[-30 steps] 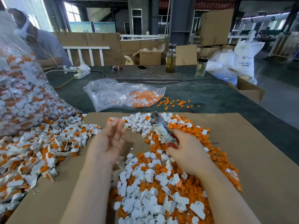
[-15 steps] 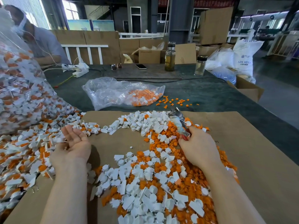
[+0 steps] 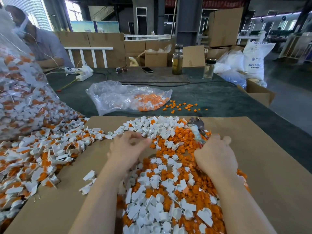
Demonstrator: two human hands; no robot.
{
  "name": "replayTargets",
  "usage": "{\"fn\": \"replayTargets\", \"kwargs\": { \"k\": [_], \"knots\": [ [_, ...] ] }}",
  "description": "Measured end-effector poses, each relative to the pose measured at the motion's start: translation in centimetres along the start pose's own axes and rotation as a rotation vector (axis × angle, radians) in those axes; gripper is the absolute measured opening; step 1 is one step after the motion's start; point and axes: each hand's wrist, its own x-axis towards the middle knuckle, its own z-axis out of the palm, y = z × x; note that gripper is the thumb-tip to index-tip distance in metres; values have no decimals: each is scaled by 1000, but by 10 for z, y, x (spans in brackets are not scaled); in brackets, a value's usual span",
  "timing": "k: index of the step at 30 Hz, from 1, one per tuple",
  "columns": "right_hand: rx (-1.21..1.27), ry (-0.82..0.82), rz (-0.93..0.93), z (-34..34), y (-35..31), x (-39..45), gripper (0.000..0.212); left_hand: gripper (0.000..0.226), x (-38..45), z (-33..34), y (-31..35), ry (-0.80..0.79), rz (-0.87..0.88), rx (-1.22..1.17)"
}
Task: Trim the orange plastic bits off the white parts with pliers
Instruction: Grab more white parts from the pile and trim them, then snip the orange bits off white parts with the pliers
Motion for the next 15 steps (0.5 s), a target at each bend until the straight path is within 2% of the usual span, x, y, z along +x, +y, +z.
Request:
{"fn": "replayTargets", "kwargs": {
  "k": [2,5,6,9,12,15],
  "knots": [
    [-13,14,65,-1,4,1,38,54,5,10,-3,73,18,234],
    [-63,-45,125,-1,11,4,61,65,10,21,-7,74,51,310],
    [-68,-79,130,-1,11,5,59,67,11,24,-8,52,58,325],
    [-44,-160,102,-2,7,5,38,72,13,29,-10,10,99,391],
    [-43,-190,-1,1,-1,4,40,77,11,32,-8,-68,161,433],
    [1,-227,-148,6,-9,0,28,93,7,32,-5,-161,222,410]
  ]
}}
